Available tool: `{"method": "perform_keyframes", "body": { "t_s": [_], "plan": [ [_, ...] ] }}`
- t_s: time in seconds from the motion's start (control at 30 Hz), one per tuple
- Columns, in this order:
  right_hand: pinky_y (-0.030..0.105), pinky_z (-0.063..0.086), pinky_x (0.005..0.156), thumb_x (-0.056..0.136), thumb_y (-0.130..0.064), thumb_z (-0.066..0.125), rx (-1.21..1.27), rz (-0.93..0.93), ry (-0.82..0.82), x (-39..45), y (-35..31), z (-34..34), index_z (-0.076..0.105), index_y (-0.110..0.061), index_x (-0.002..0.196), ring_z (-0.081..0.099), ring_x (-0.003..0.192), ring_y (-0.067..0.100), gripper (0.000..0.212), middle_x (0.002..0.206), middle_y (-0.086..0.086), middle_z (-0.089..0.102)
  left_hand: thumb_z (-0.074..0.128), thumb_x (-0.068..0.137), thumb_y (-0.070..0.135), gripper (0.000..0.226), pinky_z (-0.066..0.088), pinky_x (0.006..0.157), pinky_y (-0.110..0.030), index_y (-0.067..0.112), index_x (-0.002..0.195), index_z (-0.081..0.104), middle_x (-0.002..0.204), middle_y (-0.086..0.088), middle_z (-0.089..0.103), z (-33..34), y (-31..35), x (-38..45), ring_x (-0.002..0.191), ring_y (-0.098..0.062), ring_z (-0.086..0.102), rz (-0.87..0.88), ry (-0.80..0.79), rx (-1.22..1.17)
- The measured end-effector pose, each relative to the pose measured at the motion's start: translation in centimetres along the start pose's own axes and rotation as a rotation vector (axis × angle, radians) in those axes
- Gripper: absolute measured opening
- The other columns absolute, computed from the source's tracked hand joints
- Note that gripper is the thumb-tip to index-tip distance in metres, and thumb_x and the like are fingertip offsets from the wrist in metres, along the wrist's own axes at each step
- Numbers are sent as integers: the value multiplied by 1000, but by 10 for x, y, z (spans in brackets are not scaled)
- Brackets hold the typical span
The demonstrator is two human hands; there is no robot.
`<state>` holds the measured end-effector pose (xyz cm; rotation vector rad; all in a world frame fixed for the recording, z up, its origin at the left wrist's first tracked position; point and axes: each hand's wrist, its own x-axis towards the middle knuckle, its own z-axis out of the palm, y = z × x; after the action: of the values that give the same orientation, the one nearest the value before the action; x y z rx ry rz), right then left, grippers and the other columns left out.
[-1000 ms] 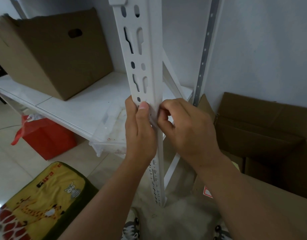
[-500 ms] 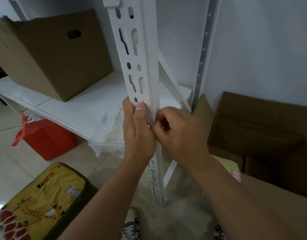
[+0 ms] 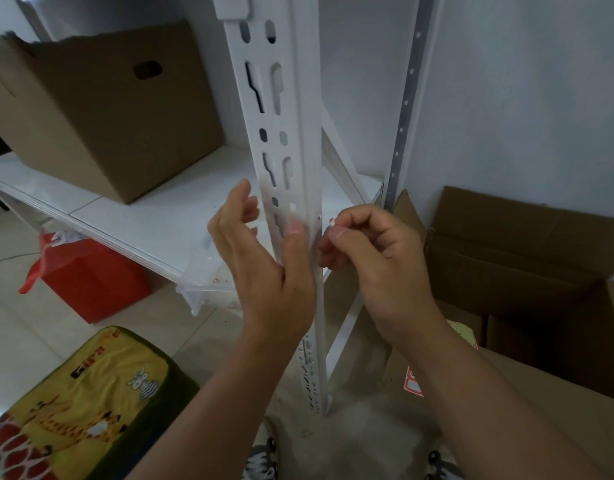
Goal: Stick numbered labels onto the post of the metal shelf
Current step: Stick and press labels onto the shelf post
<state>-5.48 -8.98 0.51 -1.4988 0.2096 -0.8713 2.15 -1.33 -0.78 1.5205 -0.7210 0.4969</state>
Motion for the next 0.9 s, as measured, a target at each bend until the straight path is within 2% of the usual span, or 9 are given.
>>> {"method": "perform_keyframes", "body": {
  "t_s": [0.07, 0.13, 0.2, 0.27, 0.47, 0.57, 0.73, 0.83, 0.9],
  "plan": [
    [29, 54, 63, 88, -1, 52, 138, 43, -43, -1, -3, -2, 62, 1, 84, 62, 64, 20, 11, 70, 10, 66, 50, 83, 21, 46, 42, 86, -33, -8, 119, 51, 109, -19, 51, -4, 2, 0, 103, -26, 49, 192, 37, 135],
    [29, 51, 62, 83, -3, 47, 276, 86, -87, -2, -5, -5, 64, -5, 79, 60, 64, 19, 18, 69, 8, 64, 52, 82, 20, 37, 39, 85, -29, -7, 106, 59, 100, -20, 57, -7, 4, 0, 98, -24, 48, 323, 36, 198],
    [25, 49, 61, 78, -4, 43, 357, 113, -117, -3, -7, -7, 65, -10, 75, 58, 66, 16, 23, 70, 5, 63, 55, 83, 21, 32, 33, 86, -21, -4, 99, 66, 92, -19, 59, -8, 6, -2, 93, -22, 48, 393, 14, 224],
    [25, 49, 62, 76, -7, 41, 389, 123, -138, -4, -8, -9, 65, -11, 73, 58, 69, 15, 25, 72, 3, 62, 59, 83, 22, 28, 34, 82, -22, -1, 95, 70, 88, -16, 60, -7, 8, -3, 88, -22, 51, 427, -13, 232],
    [30, 48, 66, 77, -14, 42, 392, 123, -186, -4, -5, -11, 65, -9, 74, 56, 73, 20, 23, 73, 5, 62, 64, 87, 16, 17, 43, 73, -29, 0, 85, 71, 79, -9, 67, -6, 9, -2, 78, -20, 59, 470, -69, 157],
    [34, 47, 69, 71, -24, 50, 418, 170, -196, -2, -2, -11, 67, -7, 79, 51, 82, 32, 25, 81, 14, 61, 63, 88, 13, 15, 42, 72, -24, 0, 82, 68, 80, -2, 62, -7, 11, -2, 79, -13, 54, 429, -73, 111],
    [40, 46, 80, 64, -35, 65, 570, 245, -298, -1, 0, -11, 70, -4, 89, 49, 97, 34, 40, 94, 17, 64, 58, 91, 13, 18, 36, 73, -14, -1, 81, 65, 82, 3, 54, -8, 11, -5, 78, -9, 49, 374, -39, 96],
    [45, 40, 89, 66, -31, 62, 687, 323, -354, -1, 1, -11, 69, 0, 99, 44, 103, 39, 46, 106, 24, 59, 56, 91, 9, 14, 36, 73, -12, 0, 82, 63, 79, -2, 56, -9, 12, -5, 76, -11, 49, 339, -16, 81],
    [44, 42, 87, 69, -28, 57, 725, 338, -361, 0, 2, -12, 69, 1, 100, 53, 94, 37, 44, 101, 22, 63, 52, 93, 7, 9, 37, 69, -12, 7, 86, 58, 79, 4, 53, -10, 12, -4, 72, -5, 46, 273, 8, 37]
  ]
}}
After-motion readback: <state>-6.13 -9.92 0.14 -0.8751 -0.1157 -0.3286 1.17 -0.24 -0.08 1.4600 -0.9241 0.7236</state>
